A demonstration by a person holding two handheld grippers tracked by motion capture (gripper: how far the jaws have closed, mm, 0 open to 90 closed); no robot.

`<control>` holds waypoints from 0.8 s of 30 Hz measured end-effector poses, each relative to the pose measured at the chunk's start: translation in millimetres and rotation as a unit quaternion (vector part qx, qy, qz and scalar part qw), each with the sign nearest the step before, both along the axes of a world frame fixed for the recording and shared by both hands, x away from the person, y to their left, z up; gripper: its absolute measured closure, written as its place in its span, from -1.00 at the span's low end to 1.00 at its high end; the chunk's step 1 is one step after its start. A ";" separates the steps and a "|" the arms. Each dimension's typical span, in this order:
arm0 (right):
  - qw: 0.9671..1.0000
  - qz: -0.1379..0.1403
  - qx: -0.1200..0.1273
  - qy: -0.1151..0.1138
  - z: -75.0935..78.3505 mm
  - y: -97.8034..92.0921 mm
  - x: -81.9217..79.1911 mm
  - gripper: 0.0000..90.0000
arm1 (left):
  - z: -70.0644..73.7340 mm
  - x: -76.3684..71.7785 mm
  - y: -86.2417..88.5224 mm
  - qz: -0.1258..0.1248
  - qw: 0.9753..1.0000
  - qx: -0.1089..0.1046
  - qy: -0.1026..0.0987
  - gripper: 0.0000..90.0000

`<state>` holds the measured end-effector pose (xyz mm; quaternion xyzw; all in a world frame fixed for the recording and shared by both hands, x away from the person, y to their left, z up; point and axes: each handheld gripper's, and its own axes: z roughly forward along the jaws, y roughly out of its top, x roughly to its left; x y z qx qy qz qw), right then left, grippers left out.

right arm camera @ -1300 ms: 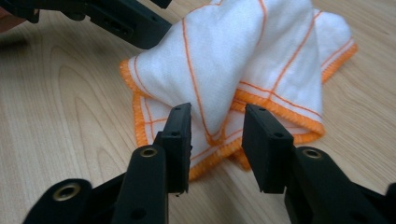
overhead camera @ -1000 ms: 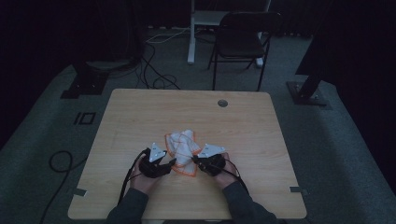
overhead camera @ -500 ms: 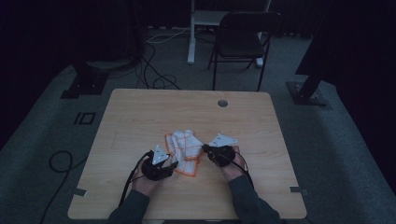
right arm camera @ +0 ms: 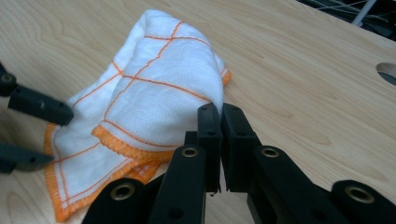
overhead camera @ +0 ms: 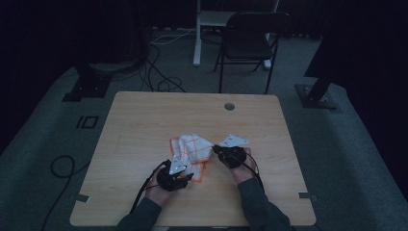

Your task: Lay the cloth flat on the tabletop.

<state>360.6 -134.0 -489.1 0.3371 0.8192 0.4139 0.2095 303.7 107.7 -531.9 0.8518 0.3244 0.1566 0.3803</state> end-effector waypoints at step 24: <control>0.999 -0.049 0.005 0.001 4.2 -32.0 7.3 0.94 | -3.3 3.8 28.4 0.019 0.999 0.025 0.010 0.88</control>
